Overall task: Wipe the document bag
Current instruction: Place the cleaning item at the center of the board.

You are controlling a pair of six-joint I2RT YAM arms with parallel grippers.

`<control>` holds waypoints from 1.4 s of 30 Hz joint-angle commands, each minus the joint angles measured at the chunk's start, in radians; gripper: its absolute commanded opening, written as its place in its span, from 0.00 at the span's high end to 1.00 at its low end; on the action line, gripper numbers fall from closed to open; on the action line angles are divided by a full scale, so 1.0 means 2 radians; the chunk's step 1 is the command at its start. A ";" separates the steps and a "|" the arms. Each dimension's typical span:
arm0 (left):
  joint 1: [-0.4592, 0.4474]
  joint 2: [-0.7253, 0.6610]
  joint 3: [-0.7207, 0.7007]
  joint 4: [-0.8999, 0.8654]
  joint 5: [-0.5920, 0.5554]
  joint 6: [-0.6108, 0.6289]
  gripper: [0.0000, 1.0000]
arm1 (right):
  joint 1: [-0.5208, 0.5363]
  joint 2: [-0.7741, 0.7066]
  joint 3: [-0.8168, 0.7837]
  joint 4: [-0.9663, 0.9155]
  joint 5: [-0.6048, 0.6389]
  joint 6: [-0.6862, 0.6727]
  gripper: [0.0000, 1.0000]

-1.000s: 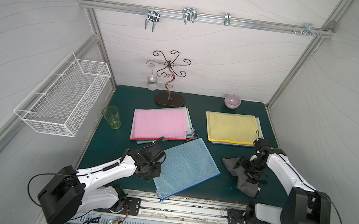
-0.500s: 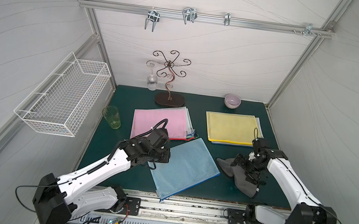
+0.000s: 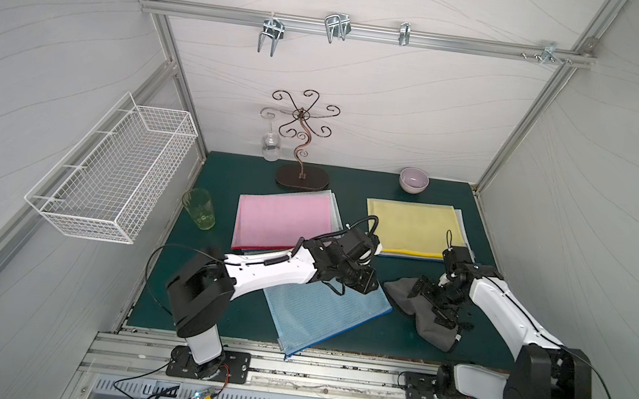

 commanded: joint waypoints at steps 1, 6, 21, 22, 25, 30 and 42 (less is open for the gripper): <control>-0.011 0.046 0.055 0.062 0.041 0.015 0.74 | 0.003 0.010 0.007 0.003 0.008 0.011 0.01; -0.015 0.127 0.096 0.084 0.058 -0.007 0.74 | 0.002 0.009 0.012 0.001 0.000 0.015 0.01; -0.016 0.277 0.182 0.018 0.031 -0.053 0.75 | -0.023 -0.049 0.035 -0.062 0.001 -0.004 0.01; -0.016 0.280 0.184 0.014 0.028 -0.054 0.75 | -0.029 -0.055 0.039 -0.069 0.001 -0.007 0.01; -0.016 0.290 0.195 -0.004 0.026 -0.050 0.75 | -0.043 -0.071 0.057 -0.089 0.004 -0.013 0.01; -0.016 0.302 0.207 -0.022 0.023 -0.048 0.75 | -0.053 -0.091 0.086 -0.108 0.009 -0.018 0.01; -0.015 0.183 0.118 0.072 0.050 -0.038 0.77 | -0.053 -0.061 -0.007 -0.028 0.017 -0.009 0.07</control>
